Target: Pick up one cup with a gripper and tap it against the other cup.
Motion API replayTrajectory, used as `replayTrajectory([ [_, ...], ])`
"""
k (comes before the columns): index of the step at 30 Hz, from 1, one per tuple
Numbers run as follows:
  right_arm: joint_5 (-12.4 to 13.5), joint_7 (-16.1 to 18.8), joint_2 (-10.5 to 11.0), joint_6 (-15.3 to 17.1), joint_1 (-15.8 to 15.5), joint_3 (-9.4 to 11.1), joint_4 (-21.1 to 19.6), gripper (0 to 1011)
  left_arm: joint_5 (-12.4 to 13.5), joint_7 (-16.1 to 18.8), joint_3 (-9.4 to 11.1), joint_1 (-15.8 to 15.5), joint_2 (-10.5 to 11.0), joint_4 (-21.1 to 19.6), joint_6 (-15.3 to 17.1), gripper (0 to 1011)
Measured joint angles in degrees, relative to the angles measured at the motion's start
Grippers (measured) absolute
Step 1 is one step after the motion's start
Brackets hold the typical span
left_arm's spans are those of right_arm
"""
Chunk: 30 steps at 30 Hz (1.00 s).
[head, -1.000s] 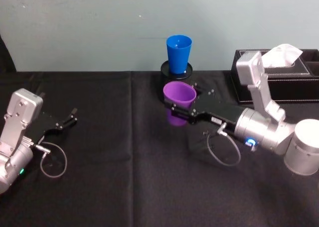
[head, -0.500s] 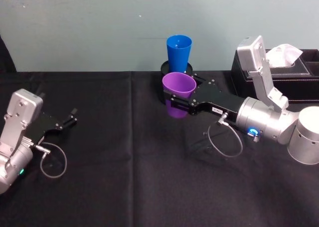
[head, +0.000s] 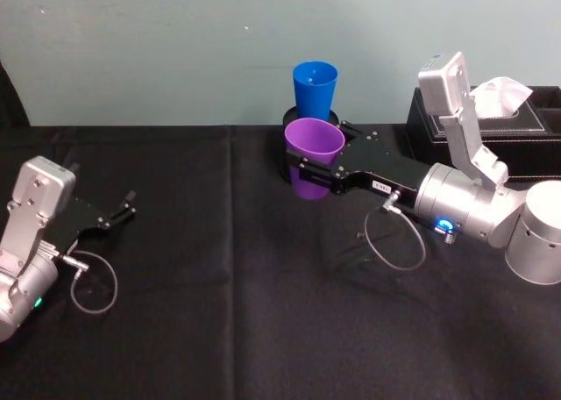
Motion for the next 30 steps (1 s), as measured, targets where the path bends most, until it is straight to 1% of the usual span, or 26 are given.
replayTrajectory([
  [30,-0.08,0.22,-0.07,-0.04,-0.13,0.07,0.24,729,0.00,0.00,0.00,0.00,0.00,0.00,0.00,1000],
])
